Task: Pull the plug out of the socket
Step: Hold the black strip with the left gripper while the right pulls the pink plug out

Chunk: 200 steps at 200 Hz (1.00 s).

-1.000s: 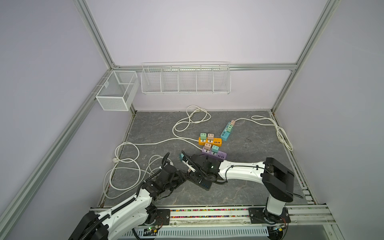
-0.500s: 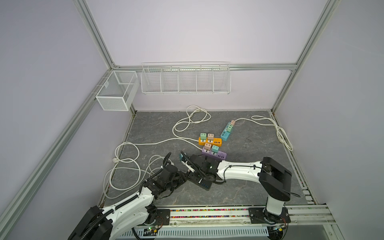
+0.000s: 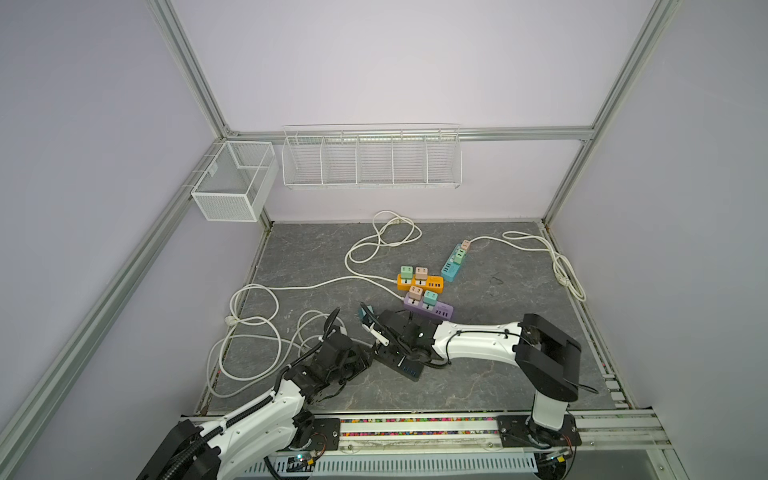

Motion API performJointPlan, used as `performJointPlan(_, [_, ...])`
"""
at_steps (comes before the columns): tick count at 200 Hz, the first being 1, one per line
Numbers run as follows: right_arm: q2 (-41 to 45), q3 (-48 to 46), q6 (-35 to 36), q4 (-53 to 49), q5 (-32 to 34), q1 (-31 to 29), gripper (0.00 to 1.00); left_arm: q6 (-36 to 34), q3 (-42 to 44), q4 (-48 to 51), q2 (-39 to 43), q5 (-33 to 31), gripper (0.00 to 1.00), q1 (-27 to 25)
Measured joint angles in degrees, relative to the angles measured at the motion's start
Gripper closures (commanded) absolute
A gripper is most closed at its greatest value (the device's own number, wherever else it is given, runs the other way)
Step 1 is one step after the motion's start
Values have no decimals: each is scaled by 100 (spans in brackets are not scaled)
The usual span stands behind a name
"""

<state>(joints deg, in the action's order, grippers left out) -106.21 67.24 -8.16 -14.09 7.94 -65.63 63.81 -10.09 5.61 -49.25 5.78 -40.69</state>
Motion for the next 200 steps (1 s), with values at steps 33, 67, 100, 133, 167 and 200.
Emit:
performJointPlan(33, [-52,13,68,17,15,0,61,0,39,-4,70,0,53,0])
performJointPlan(67, [-74,33,94,15,15,0,64,-7,39,-175,-63,17,53,0])
performJointPlan(100, [-74,37,118,24,15,0,67,-11,22,-455,-315,37,54,0])
performJointPlan(133, [-74,37,136,24,15,0,71,-11,-11,-601,-494,50,54,0])
performJointPlan(167, [-74,13,136,136,-85,70,74,-11,-11,-612,-511,31,54,0])
performJointPlan(200, [-74,2,146,164,-155,98,76,-7,-9,-619,-503,28,56,0])
